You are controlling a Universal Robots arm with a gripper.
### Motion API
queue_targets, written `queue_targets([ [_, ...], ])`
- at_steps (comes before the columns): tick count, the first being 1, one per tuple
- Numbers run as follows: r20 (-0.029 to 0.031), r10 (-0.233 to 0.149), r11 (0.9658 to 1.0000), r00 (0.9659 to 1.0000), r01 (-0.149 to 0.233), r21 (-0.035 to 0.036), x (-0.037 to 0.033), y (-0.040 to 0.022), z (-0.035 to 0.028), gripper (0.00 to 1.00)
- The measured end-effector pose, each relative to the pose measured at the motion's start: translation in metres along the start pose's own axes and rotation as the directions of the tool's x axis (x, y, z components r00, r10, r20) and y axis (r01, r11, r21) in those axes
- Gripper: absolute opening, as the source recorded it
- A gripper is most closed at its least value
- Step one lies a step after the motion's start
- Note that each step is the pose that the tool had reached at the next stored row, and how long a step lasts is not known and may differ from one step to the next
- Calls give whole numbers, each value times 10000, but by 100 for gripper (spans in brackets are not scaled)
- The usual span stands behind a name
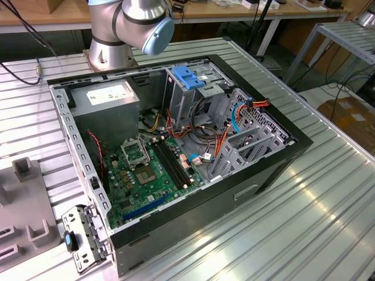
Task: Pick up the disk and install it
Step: 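Pick up the disk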
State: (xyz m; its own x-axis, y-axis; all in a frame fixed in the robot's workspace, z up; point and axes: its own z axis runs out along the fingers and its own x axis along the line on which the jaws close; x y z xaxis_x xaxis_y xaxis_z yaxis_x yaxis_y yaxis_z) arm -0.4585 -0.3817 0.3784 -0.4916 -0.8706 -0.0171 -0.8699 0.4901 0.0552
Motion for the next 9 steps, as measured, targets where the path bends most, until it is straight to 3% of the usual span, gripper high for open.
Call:
queue_targets([
  [3,-44,-786,9969,9969,786,-15,-6,2,19,11],
  [9,-83,-1311,9914,9913,1311,-14,-89,47,60,11],
])
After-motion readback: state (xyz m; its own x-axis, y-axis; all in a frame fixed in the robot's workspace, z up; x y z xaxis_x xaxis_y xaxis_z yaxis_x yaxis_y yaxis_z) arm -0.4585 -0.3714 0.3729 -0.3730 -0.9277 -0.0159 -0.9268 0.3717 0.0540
